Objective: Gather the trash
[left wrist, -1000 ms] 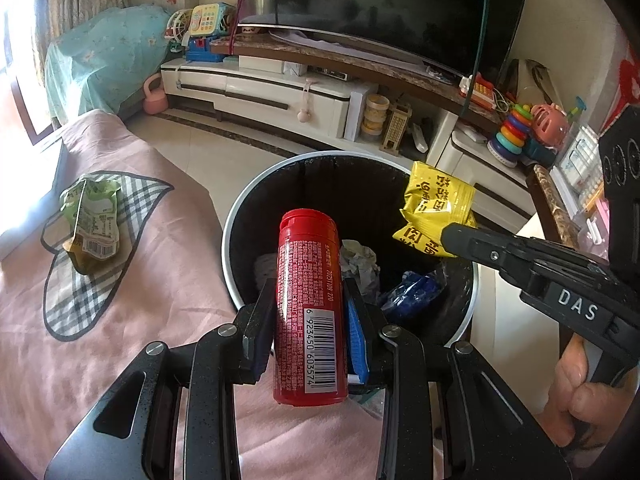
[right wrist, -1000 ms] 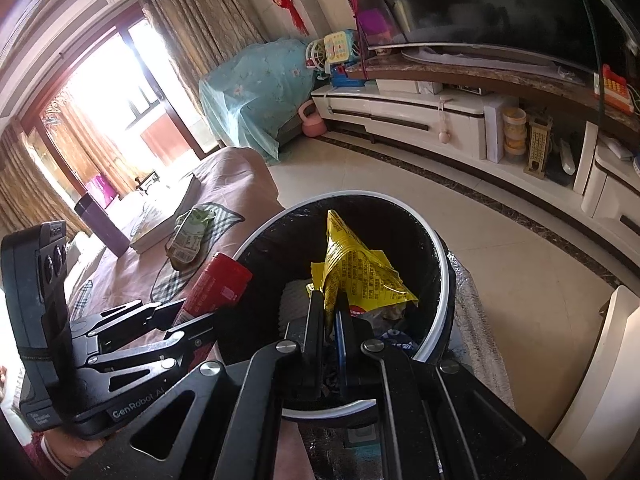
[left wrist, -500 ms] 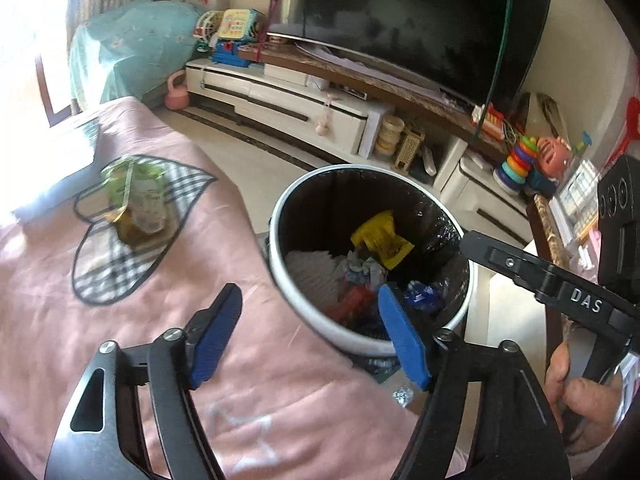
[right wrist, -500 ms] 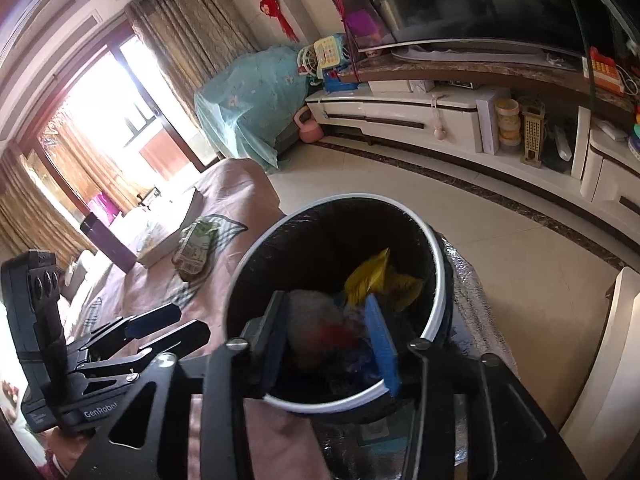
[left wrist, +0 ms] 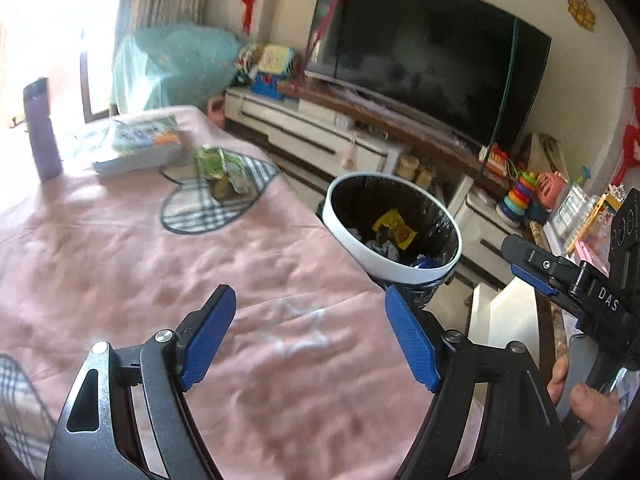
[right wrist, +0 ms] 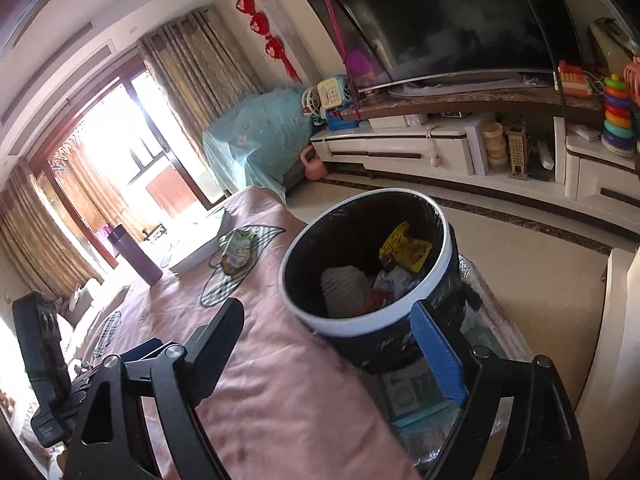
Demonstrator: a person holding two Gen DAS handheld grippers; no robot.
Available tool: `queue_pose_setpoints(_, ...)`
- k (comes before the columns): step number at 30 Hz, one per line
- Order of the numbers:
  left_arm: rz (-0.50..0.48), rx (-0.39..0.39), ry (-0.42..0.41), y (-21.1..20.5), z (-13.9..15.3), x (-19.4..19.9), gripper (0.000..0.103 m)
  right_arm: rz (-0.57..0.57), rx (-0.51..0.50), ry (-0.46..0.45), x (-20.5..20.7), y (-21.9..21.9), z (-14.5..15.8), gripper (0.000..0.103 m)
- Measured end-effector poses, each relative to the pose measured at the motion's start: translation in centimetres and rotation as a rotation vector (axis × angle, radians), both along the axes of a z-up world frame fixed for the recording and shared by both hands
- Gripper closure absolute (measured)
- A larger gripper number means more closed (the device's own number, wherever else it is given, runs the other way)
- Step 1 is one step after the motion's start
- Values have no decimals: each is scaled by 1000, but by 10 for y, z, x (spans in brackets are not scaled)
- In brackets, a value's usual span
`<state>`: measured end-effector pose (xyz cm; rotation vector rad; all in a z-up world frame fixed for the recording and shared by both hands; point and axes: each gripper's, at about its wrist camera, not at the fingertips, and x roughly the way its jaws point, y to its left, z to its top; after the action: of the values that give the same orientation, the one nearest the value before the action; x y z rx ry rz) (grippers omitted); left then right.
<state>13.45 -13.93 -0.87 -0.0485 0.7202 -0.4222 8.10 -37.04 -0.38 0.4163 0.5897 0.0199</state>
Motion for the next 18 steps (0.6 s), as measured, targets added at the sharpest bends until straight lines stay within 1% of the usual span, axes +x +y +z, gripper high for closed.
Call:
queue_pose_setpoints(3, 9, -4, -69, 9, 15, -20, 20, 6, -34, -32, -12, 11, 15, 13)
queue_pose_setpoints(4, 15, -2, -88, 10, 18, -24, 15, 6, -52, -45, -15, 15, 19, 12)
queue_pose_setpoints(5, 27, 2, -116, 13, 22, -30, 10, 1, -77, -64, -21, 20, 25, 7)
queue_pose_setpoints(6, 41, 7, -153, 16, 25, -38, 8, -10, -108, -89, -28, 25, 31, 2)
queue_pose_setpoints(7, 55, 10, -180, 19, 27, -43, 4, -20, -133, -110, -33, 29, 35, 0)
queue_pose_setpoints(8, 69, 14, -209, 21, 28, -49, 0, -42, -171, -138, -41, 34, 39, 0)
queue_pose_setpoints(11, 106, 38, -289, 26, 26, -67, 0, -109, -283, -206, -59, 46, 39, 0)
queue_pose_setpoints(13, 130, 74, -327, 25, 21, -74, 0, -143, -333, -216, -64, 49, 32, 0)
queue_pose_setpoints(18, 166, 86, -353, 28, 12, -77, 0, -180, -332, -209, -66, 46, 15, 0)
